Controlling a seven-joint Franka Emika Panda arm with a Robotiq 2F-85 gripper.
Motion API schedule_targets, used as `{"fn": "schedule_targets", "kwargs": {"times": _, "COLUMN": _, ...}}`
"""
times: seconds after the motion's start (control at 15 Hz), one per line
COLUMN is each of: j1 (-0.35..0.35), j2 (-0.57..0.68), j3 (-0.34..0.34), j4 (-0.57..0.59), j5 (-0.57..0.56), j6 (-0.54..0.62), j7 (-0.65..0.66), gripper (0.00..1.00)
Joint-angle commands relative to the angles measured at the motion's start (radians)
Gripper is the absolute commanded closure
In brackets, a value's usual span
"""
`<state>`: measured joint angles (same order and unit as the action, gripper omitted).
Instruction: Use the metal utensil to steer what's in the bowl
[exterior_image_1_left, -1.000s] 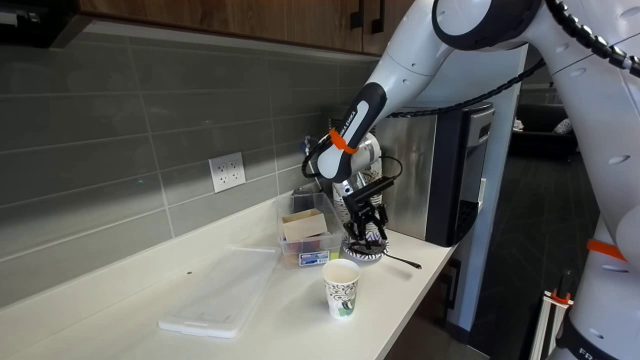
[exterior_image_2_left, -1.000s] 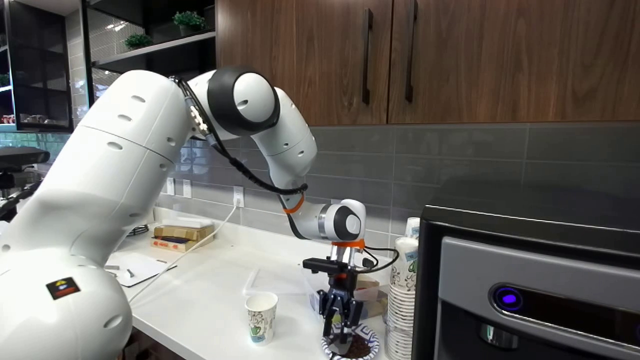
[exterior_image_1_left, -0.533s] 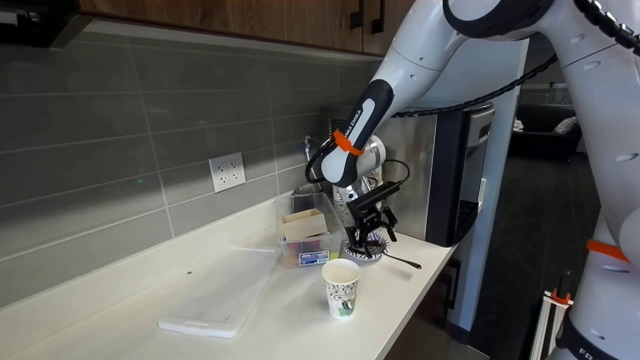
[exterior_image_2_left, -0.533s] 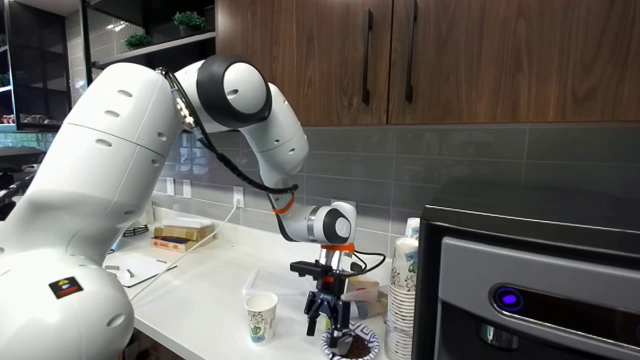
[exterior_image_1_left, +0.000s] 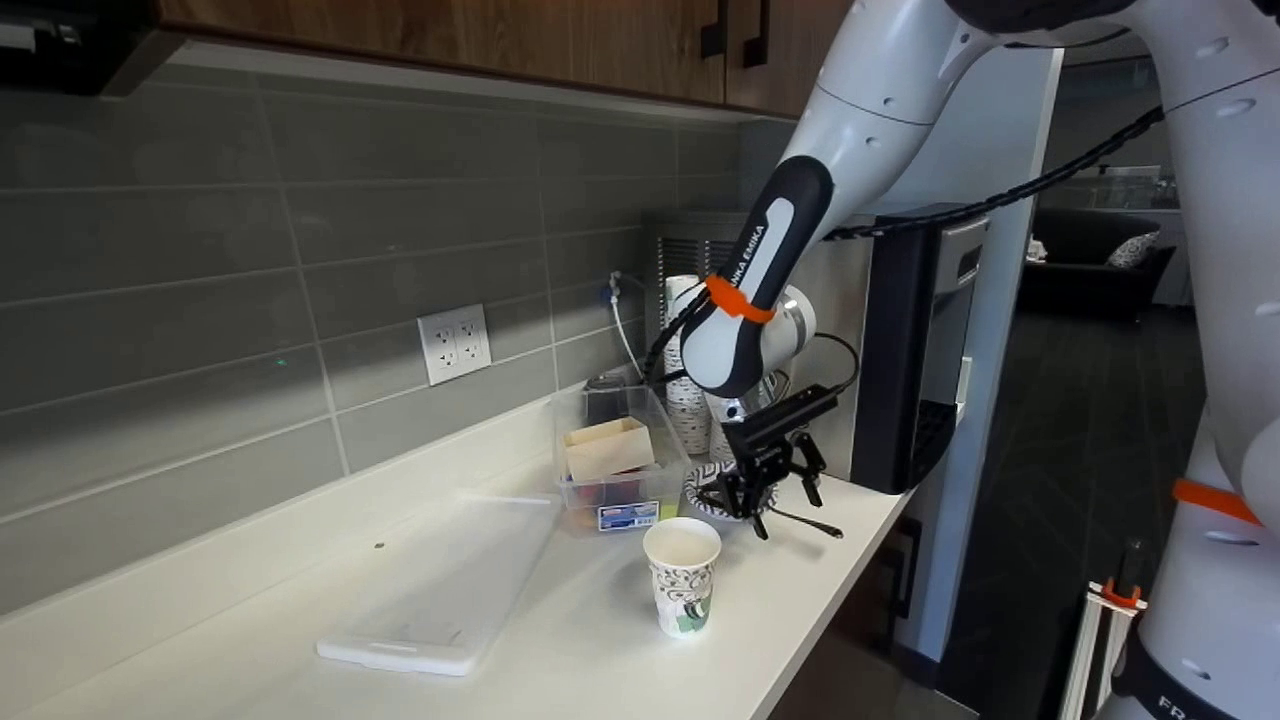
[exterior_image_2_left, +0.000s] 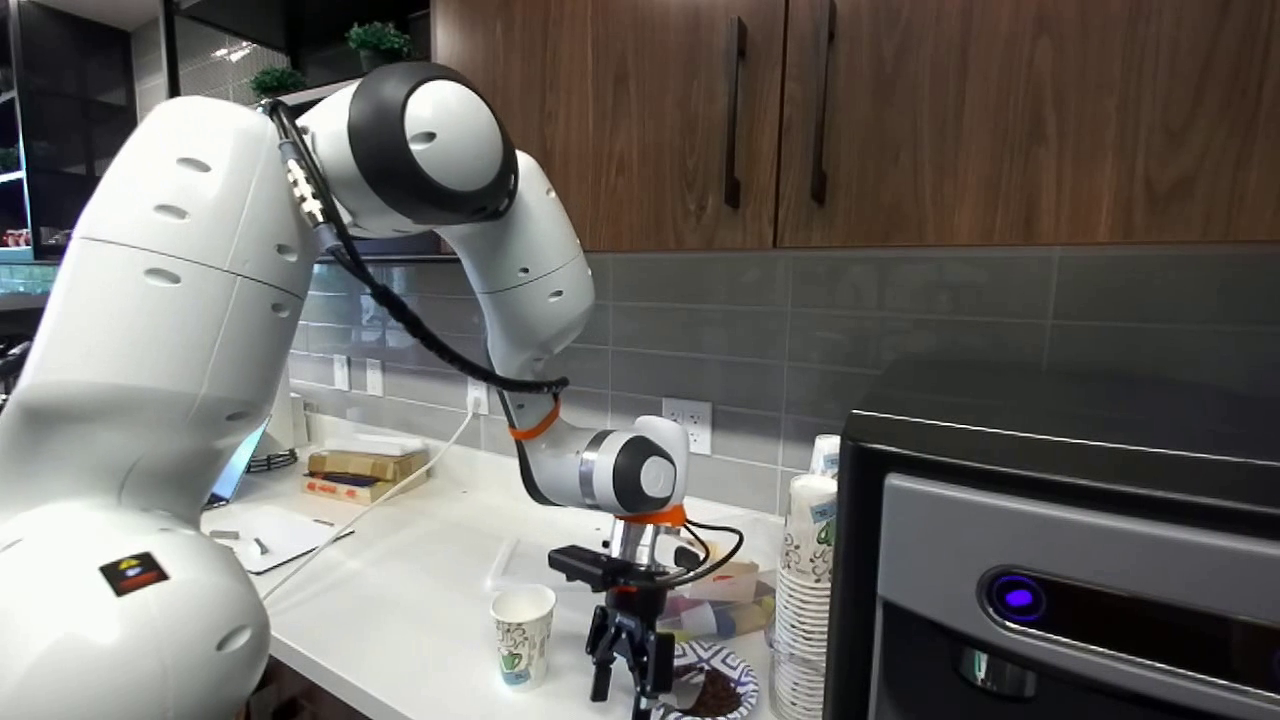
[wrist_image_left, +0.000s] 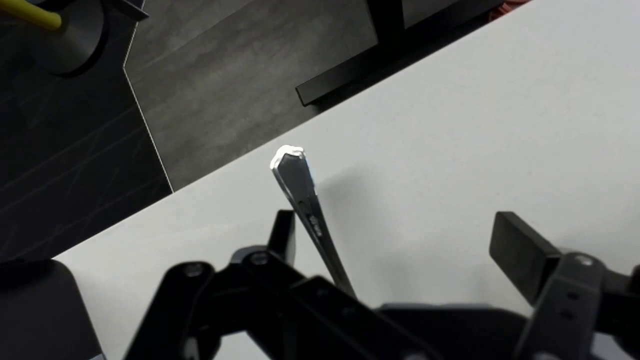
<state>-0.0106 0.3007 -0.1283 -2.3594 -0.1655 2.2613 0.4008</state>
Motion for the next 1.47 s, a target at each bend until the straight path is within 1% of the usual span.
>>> {"fn": "schedule_targets", "kwargs": {"times": 0.0, "j1": 0.003, "j2": -0.067, "j3": -0.029, "j4": -0.090, "j5": -0.066, "j6": 0.079, "j7": 0.007, "gripper": 0.00}}
{"fn": "schedule_targets", "kwargs": {"times": 0.2, "j1": -0.010, "j2": -0.058, "j3": -0.043, "j4": -0.104, "j5": -0.108, "j6": 0.142, "j7": -0.031, "gripper": 0.00}}
{"fn": "schedule_targets", "kwargs": {"times": 0.33, "j1": -0.023, "j2": -0.043, "j3": -0.043, "j4": -0.106, "j5": -0.104, "j6": 0.190, "j7": -0.075, "gripper": 0.00}}
{"fn": "schedule_targets", "kwargs": {"times": 0.4, "j1": -0.029, "j2": -0.042, "j3": -0.039, "j4": -0.110, "j5": -0.093, "j6": 0.213, "j7": -0.099, "gripper": 0.00}}
{"fn": "schedule_targets", "kwargs": {"times": 0.53, "j1": -0.036, "j2": -0.036, "j3": -0.034, "j4": -0.113, "j5": -0.078, "j6": 0.258, "j7": -0.139, "gripper": 0.04}}
{"fn": "schedule_targets", "kwargs": {"times": 0.67, "j1": -0.041, "j2": -0.029, "j3": -0.029, "j4": -0.115, "j5": -0.065, "j6": 0.293, "j7": -0.172, "gripper": 0.00}}
{"fn": "schedule_targets", "kwargs": {"times": 1.0, "j1": -0.060, "j2": -0.008, "j3": -0.019, "j4": -0.118, "j5": -0.011, "j6": 0.326, "j7": -0.248, "gripper": 0.00}}
{"fn": "schedule_targets", "kwargs": {"times": 1.07, "j1": -0.063, "j2": -0.005, "j3": -0.018, "j4": -0.119, "j5": 0.000, "j6": 0.329, "j7": -0.260, "gripper": 0.08}}
{"fn": "schedule_targets", "kwargs": {"times": 1.13, "j1": -0.067, "j2": 0.000, "j3": -0.017, "j4": -0.118, "j5": 0.009, "j6": 0.331, "j7": -0.273, "gripper": 0.25}}
{"fn": "schedule_targets", "kwargs": {"times": 1.2, "j1": -0.070, "j2": 0.001, "j3": -0.017, "j4": -0.121, "j5": 0.017, "j6": 0.331, "j7": -0.285, "gripper": 0.32}}
{"fn": "schedule_targets", "kwargs": {"times": 1.27, "j1": -0.073, "j2": 0.007, "j3": -0.018, "j4": -0.120, "j5": 0.022, "j6": 0.335, "j7": -0.292, "gripper": 0.42}}
{"fn": "schedule_targets", "kwargs": {"times": 1.4, "j1": -0.078, "j2": 0.010, "j3": -0.021, "j4": -0.124, "j5": 0.027, "j6": 0.341, "j7": -0.306, "gripper": 0.58}}
